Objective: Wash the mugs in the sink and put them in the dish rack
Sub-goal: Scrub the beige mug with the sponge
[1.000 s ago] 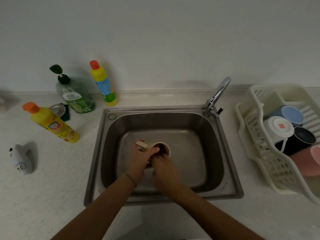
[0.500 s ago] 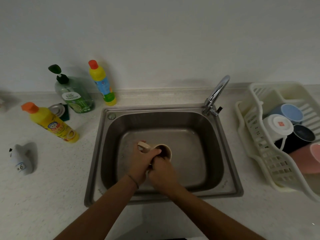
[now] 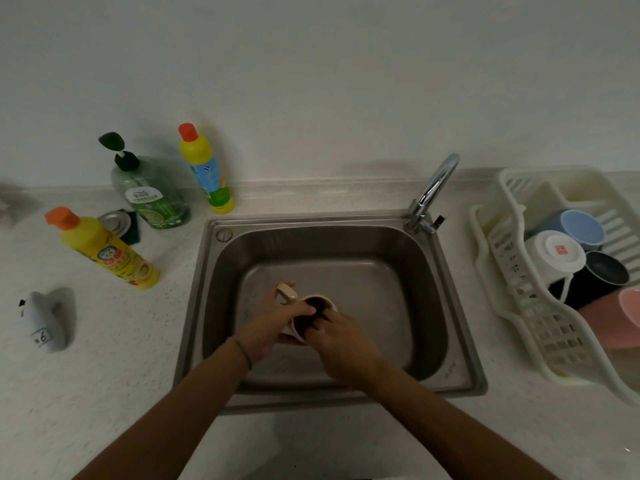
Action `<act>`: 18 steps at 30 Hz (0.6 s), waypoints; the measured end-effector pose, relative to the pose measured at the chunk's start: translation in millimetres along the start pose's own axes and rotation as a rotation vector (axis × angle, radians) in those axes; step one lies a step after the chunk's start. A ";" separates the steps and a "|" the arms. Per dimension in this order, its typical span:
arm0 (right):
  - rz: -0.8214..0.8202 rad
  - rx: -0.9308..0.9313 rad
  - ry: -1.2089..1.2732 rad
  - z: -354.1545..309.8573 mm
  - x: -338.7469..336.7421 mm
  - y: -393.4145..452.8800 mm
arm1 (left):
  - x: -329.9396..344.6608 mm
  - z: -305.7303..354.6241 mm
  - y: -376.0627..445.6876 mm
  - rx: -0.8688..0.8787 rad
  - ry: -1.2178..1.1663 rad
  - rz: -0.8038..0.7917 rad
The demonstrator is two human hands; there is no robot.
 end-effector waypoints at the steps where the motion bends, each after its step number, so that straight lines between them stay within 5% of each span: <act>1: -0.013 -0.019 -0.012 -0.3 -0.6 0.8 | 0.2 -1.0 0.9 -0.006 -0.009 -0.020; 9: 0.275 0.362 0.368 4.9 -11.9 16.7 | 10.8 -9.2 -1.0 0.094 -0.260 0.119; 14: 0.017 0.038 0.025 7.7 8.8 10.6 | -6.5 -18.7 3.1 0.070 -0.233 0.125; 18: 0.212 0.361 0.373 9.4 7.2 12.5 | 4.3 -13.3 2.2 0.099 -0.208 0.174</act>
Point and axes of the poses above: each hand's wrist, its own y-axis towards the middle knuckle, its own x-axis out of the palm, z = x × y, the point moved 10 cm from there along y, towards the middle knuckle, and after that the axes turned 8 degrees about y, right-handed, at the moved point
